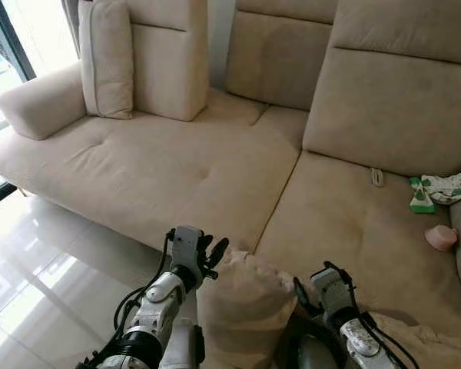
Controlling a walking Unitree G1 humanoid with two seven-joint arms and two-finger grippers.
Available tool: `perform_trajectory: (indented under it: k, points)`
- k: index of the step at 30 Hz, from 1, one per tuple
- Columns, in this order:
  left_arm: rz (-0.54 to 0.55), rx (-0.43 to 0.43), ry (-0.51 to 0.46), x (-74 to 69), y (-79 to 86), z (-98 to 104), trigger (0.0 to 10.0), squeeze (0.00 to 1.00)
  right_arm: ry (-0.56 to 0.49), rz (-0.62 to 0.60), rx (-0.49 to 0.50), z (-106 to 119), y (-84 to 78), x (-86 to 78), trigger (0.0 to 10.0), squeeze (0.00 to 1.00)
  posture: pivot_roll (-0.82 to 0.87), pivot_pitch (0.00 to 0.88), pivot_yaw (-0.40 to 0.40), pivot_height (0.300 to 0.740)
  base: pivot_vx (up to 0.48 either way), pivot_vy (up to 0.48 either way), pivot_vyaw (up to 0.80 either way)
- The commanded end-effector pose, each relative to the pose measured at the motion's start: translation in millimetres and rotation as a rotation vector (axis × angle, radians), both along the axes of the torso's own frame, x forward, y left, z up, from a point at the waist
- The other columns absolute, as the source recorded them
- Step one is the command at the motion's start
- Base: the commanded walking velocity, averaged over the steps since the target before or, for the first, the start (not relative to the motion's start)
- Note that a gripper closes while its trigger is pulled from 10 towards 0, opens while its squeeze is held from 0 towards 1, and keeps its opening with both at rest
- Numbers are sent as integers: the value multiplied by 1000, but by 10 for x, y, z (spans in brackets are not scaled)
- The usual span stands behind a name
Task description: Move the pillow to the sofa from floor
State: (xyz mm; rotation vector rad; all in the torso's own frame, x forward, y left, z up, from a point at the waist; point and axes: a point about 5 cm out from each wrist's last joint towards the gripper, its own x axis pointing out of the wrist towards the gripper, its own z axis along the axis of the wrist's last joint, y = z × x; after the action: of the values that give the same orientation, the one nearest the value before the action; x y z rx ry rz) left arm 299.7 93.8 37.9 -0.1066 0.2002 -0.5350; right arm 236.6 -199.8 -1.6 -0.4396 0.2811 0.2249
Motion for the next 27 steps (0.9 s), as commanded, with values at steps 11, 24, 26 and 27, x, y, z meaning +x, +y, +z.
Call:
perform_trajectory:
  k: [11, 24, 26, 27]
  points:
    - [-9, 51, -54, 44, 0, 72, 10000, 0, 104, 291, -31, -24, 221, 103, 10000, 0, 58, 0, 49, 605, 0, 0, 0]
    - [4, 45, -58, 29, 23, 67, 10000, 0, 108, 333, -32, 23, 221, 135, 10000, 0, 65, 0, 43, 605, 0, 0, 0]
    - [-1, 44, -61, 25, 4, 70, 10000, 0, 143, 352, 7, -30, 245, 89, 10000, 0, 64, 0, 44, 605, 0, 0, 0]
    - [-1, 44, -61, 25, 4, 70, 10000, 0, 143, 352, 7, -30, 245, 89, 10000, 0, 64, 0, 44, 605, 0, 0, 0]
